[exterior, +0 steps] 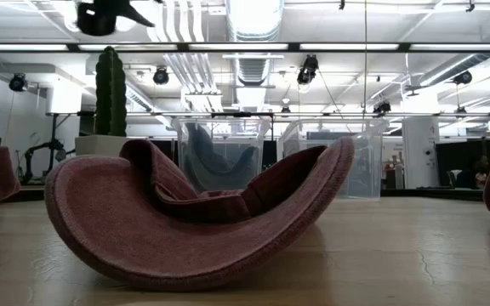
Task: Pick & Place hat
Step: Put the left red cap into the right transparent bin
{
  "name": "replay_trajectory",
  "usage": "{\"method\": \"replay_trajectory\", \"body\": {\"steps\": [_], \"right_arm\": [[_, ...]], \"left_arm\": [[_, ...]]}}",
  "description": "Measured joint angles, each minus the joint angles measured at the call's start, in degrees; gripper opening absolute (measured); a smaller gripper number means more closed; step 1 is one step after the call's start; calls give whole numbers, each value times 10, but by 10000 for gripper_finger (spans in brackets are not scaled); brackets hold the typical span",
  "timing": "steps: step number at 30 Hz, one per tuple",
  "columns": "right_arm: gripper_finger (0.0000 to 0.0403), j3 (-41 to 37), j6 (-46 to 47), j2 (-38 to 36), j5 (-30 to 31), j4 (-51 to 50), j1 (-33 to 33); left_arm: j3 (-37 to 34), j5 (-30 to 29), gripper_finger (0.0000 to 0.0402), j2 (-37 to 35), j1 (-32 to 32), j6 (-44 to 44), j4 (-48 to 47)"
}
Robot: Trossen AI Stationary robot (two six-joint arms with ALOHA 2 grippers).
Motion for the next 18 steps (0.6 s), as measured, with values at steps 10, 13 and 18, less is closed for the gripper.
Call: {"method": "replay_trajectory", "body": {"steps": [10, 13, 18], "right_arm": [[123, 0, 1, 0, 0, 0, 0], [123, 0, 2, 0, 0, 0, 0], [123, 0, 2, 0, 0, 0, 0]], "left_arm": [[-1, -133, 170, 31, -202, -286, -146], [-1, -132, 170, 41, -241, -345, -156], [-1, -129, 170, 55, -298, -418, -160]]}}
